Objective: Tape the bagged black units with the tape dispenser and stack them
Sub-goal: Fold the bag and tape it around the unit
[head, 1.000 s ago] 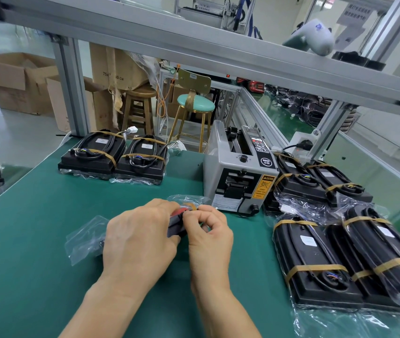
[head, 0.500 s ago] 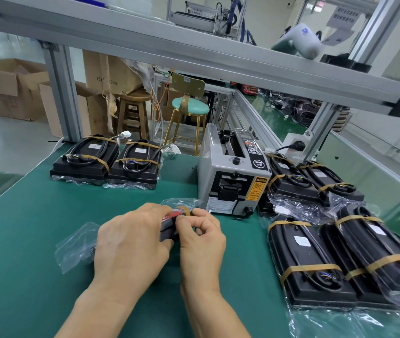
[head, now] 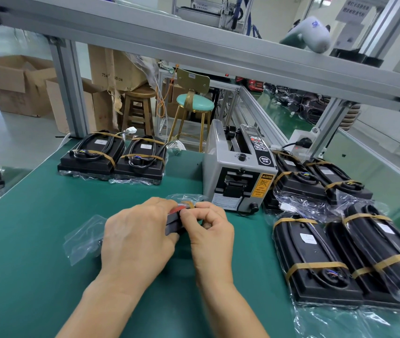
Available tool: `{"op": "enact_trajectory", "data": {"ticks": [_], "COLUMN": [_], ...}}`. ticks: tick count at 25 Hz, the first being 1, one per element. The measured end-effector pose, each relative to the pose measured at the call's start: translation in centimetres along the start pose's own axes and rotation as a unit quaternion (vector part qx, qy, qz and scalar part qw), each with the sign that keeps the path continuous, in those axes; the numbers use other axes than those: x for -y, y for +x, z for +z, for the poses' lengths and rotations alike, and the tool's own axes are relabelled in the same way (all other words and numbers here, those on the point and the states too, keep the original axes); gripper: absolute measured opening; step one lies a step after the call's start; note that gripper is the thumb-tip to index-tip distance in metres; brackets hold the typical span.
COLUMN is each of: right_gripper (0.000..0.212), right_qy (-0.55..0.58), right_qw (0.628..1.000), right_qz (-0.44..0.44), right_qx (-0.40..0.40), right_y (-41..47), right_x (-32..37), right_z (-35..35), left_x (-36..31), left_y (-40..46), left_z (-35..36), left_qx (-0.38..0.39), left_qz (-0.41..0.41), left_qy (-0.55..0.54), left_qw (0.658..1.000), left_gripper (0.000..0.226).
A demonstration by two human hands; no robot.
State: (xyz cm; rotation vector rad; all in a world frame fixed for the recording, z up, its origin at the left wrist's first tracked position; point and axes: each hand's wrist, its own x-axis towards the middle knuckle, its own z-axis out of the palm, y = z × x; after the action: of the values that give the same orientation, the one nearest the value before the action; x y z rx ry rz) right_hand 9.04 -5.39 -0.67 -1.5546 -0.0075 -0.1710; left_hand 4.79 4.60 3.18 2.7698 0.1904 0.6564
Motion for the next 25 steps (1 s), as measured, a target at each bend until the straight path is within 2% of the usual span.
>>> {"op": "enact_trajectory", "data": {"ticks": [3,6,7,12,16,19,22,25], "right_gripper": [0.011,0.021,0.02,0.029,0.051,0.044,0.028,0.038], "right_qy": [-0.002,0.13,0.141,0.039,-0.02,0.01,-0.03,-0.036], "right_qw": [1.0,0.985,0.983,0.994,0.983,0.984,0.985,0.973], "right_qz": [0.026,0.109,0.116,0.086,0.082,0.098,0.09,0.102], "right_qx": [-0.011,-0.025,-0.022,0.054,0.163,0.146,0.142,0.206], "right_y": [0.4,0.9,0.9,0.6,1.3,1.7,2.1,2.6], "right_x": [0.1,0.1,0.2,0.5,1.3,1.5,1.1,1.4], "right_z": [-0.2,-0.6,-0.6,-0.4,-1.8,-1.6,-1.1,-2.0], "left_x": [0.1,0.1,0.1,0.0,0.0,0.2,0.4,0.4], "left_y": [0.0,-0.1,-0.1,0.1,0.2,0.2,0.0,0.0], "left_z": [0.0,0.0,0.0,0.0,-0.1,-0.3,-0.3,-0.1], "left_qx": [0.003,0.002,0.001,-0.002,-0.003,0.0,-0.006,-0.015], "left_qz": [-0.001,-0.022,-0.023,-0.023,-0.028,-0.02,-0.011,-0.01], "left_qy": [-0.002,-0.003,-0.001,-0.015,-0.012,-0.023,-0.029,-0.026], "left_qw": [1.0,1.0,1.0,1.0,1.0,1.0,1.0,0.999], "left_gripper": [0.037,0.034,0.034,0.029,0.033,0.035,0.04,0.043]}}
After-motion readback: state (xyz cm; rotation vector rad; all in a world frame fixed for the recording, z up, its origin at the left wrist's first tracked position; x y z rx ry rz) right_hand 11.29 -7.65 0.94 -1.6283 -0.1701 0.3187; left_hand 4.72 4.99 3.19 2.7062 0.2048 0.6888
